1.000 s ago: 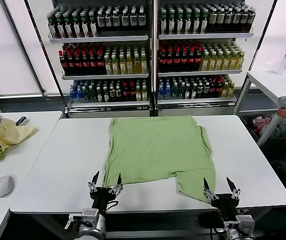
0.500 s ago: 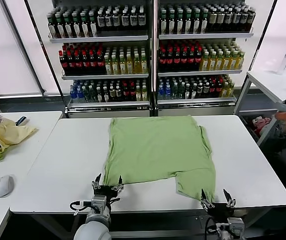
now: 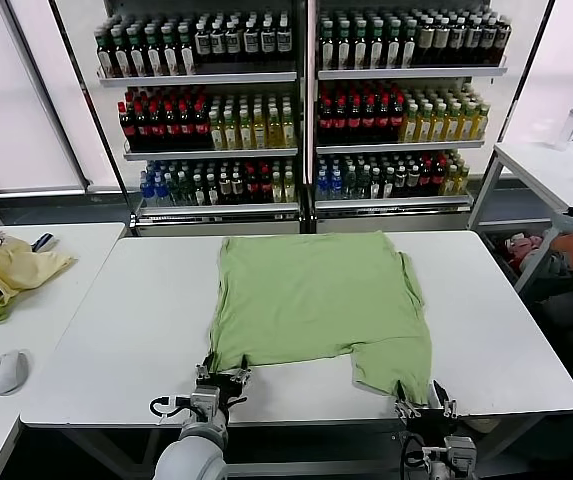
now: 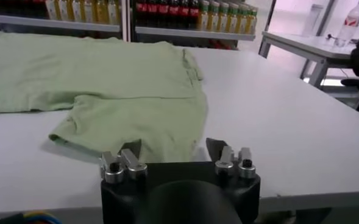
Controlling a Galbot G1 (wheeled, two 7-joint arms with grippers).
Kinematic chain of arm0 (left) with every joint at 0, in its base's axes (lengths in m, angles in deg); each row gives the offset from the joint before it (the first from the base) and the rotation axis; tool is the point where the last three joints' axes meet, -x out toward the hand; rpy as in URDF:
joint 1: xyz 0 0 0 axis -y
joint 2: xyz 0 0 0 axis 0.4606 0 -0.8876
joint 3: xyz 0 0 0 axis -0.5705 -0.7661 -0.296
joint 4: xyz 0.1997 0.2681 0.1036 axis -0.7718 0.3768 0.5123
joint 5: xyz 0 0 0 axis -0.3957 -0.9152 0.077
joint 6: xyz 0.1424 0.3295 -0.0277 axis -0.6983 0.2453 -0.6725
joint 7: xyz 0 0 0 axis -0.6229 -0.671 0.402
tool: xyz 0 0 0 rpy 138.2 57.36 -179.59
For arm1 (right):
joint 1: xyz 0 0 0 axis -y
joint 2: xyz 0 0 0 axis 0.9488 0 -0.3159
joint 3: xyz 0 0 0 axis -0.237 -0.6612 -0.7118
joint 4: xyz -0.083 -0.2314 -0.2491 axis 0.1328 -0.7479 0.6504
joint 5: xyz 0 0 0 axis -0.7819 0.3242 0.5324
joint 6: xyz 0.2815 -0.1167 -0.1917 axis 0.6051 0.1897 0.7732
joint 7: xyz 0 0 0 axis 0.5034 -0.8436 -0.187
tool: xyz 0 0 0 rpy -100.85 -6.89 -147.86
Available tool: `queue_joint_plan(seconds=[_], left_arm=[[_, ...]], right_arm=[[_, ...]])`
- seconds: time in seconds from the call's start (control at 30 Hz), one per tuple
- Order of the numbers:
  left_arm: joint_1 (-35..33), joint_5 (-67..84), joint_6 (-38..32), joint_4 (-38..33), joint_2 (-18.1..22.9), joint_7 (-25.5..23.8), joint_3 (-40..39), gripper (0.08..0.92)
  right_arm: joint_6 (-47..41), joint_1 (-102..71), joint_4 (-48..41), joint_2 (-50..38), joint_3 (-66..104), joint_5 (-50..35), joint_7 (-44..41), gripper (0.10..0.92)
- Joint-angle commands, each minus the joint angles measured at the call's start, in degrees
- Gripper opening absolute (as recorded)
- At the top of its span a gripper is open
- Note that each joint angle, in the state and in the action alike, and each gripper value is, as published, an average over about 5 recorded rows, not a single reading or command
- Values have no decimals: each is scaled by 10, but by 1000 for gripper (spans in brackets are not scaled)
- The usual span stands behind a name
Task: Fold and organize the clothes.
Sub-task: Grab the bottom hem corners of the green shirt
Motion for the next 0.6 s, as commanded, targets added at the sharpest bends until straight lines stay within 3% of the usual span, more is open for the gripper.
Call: queue_joint_plan(seconds=[0.03,0.43,0.6], left_arm=[[3,23,10,9,-3,2,-1,490],[-7,26,-41,-18,-19,-7,4,149],[-17,26,-79,-55,-29,-15,6,101]], right_arm=[[1,-1,-16,2,-3,-2,-3,456],[49,-9,14,-12,10,-27,-45,215],[75,-9,45,-28,29,-46,-54,141]])
